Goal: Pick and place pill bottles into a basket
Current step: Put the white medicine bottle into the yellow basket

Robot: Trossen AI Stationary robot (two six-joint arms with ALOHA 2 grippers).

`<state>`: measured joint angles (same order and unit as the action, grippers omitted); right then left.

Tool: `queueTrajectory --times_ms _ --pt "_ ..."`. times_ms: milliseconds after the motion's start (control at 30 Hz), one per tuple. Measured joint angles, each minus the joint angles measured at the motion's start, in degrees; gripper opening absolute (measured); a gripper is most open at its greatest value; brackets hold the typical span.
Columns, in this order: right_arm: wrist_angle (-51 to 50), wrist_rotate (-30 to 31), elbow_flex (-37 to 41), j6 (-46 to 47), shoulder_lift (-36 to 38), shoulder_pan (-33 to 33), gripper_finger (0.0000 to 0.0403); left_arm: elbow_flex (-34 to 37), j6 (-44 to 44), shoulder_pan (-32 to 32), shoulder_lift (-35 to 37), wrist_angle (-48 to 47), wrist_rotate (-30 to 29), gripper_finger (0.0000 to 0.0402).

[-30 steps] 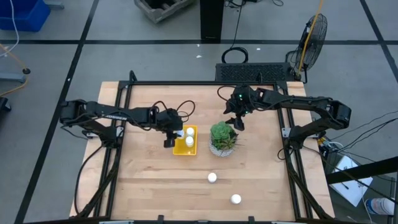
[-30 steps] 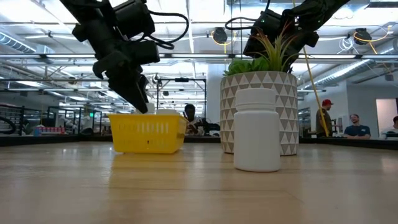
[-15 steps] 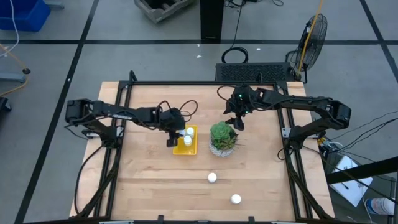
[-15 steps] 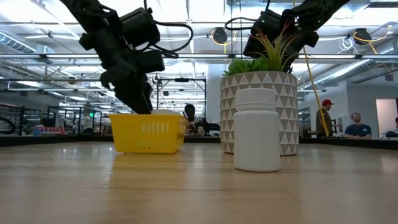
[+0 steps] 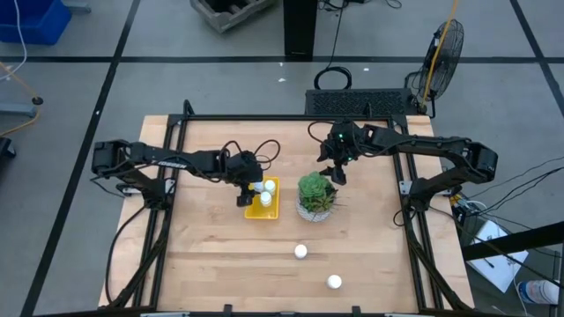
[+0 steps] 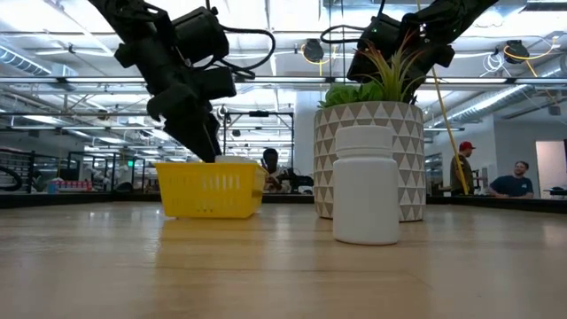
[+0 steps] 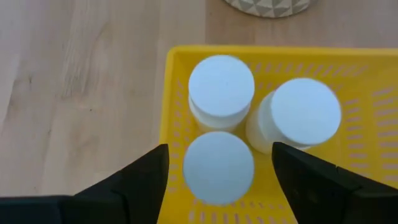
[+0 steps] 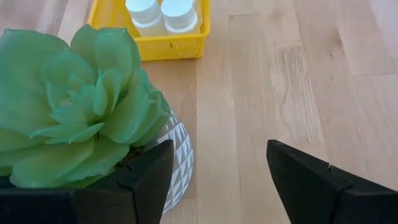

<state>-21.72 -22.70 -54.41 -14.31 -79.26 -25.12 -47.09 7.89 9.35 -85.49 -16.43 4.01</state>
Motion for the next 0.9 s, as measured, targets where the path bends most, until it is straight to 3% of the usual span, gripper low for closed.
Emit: queueTrajectory --times_ms 400,667,900 --pt "-0.8 0.0 0.0 -0.1 0.0 0.0 0.0249 -3.4 1.3 0.0 2.3 -3.8 0.1 0.0272" --pt "0.7 0.2 0.0 -3.0 0.1 0.0 0.0249 -3.9 4.1 0.9 12.8 -4.8 0.5 0.0275" --pt "0.8 5.1 0.0 -5.6 2.7 -1.1 0.0249 3.7 4.4 2.7 24.8 0.4 5.4 0.0267"
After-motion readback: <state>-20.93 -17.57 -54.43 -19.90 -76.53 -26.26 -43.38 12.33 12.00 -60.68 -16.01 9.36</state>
